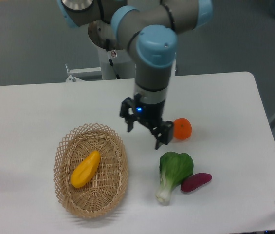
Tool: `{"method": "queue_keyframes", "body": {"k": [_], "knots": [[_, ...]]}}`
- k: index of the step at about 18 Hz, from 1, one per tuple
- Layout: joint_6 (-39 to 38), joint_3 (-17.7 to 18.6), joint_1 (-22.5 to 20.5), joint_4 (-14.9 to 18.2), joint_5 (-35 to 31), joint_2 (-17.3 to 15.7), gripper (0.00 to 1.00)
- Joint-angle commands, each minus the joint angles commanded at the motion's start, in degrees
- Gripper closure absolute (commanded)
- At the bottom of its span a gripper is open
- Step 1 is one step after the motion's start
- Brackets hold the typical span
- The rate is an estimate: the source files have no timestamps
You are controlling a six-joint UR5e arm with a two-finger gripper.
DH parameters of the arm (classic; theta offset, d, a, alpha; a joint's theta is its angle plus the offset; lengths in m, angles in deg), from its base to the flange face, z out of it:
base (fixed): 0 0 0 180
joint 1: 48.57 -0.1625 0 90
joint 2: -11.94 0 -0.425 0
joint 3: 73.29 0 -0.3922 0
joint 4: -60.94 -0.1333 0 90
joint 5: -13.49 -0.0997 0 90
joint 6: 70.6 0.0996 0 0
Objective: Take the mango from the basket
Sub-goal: 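Move the open gripper from beside the orange over the wicker basket, then lower the gripper onto the yellow mango and close on it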
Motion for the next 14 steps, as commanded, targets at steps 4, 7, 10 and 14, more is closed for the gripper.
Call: {"method": "queue_keyframes", "body": {"k": [4, 7, 10, 14], "knots": [[-4.1, 2.7, 3.5, -4.9, -0.2, 1.4, 0.0], [-12.1, 2.8, 6.7, -5.5, -0.3, 3.8, 0.0], [-14.8, 2.7, 9.7, -5.6, -2.6, 6.3, 0.0], [-17.8, 2.6, 13.4, -6.3, -8.0, 9.6, 0.0]]}}
